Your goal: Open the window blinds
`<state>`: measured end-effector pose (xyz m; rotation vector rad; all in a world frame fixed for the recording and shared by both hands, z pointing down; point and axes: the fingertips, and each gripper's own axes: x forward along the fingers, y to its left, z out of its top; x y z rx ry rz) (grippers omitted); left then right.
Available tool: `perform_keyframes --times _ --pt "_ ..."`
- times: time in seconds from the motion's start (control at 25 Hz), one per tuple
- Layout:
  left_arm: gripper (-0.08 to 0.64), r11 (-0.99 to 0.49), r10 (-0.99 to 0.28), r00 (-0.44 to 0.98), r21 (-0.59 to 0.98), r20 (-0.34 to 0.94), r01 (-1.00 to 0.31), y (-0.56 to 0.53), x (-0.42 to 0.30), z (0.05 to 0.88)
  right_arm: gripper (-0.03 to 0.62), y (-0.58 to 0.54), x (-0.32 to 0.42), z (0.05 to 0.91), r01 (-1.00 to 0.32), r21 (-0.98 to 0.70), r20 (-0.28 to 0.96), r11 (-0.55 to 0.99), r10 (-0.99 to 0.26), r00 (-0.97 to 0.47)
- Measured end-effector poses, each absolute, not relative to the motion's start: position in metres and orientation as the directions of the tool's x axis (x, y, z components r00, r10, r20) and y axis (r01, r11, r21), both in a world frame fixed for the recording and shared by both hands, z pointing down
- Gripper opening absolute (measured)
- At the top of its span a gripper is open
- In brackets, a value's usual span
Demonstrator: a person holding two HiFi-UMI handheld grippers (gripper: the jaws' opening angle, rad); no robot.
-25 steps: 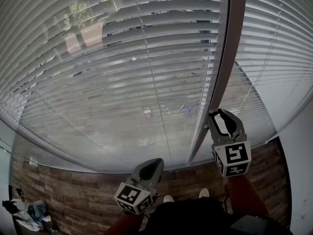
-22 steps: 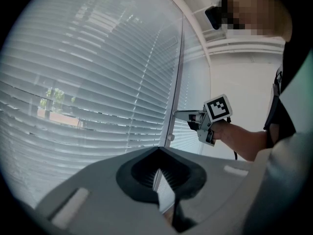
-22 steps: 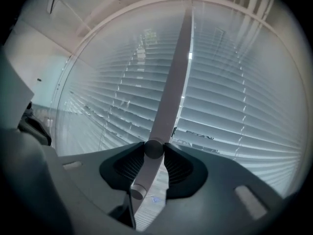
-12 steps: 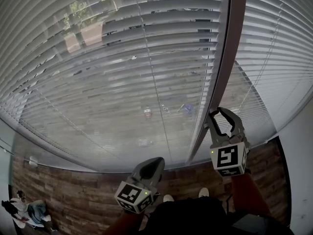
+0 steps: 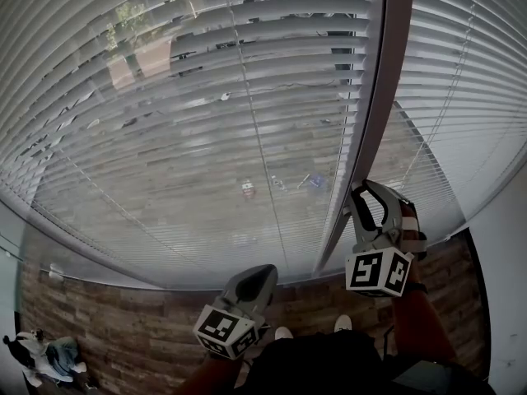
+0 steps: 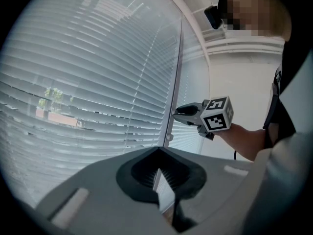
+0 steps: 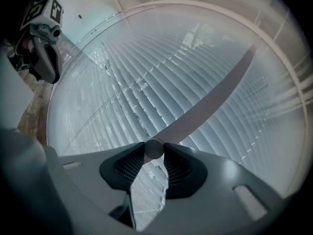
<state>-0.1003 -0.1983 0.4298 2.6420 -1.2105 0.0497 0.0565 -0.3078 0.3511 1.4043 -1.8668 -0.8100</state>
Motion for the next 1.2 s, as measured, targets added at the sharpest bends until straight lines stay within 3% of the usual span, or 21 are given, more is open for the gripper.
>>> perform_keyframes --times 0.28,0.44,0.76,1.04,1.2 --pt "0.002 -0.63 -0.744 0.656 0.197 0.123 -0.751 -0.198 -0.1 0.431 0.152 -0.308 0.057 0.351 -0.545 0.808 0.131 0.222 -0.971 -0.201" --pt "0.002 -0.628 -0.745 0.655 0.197 0.127 -0.753 -0.198 -0.101 0.43 0.164 -0.304 0.054 0.347 -0.62 0.746 0.115 0.243 -0.964 -0.239" --pt "0.002 -0.622 -0.746 0.651 0.202 0.138 -0.756 -0.197 -0.102 0.43 0.168 -0.293 0.051 0.325 -0.856 0.394 0.014 0.334 -0.934 -0.357" --pt "0.001 -0.627 -0.744 0.656 0.208 0.128 -0.751 -0.196 -0.1 0.432 0.164 -0.3 0.063 0.33 -0.897 0.088 0.03 0.433 -0.901 -0.432" --pt "0.002 -0.626 -0.744 0.656 0.209 0.127 -0.751 -0.196 -0.099 0.432 0.166 -0.304 0.065 0.337 -0.902 0.033 0.044 0.43 -0.903 -0.428"
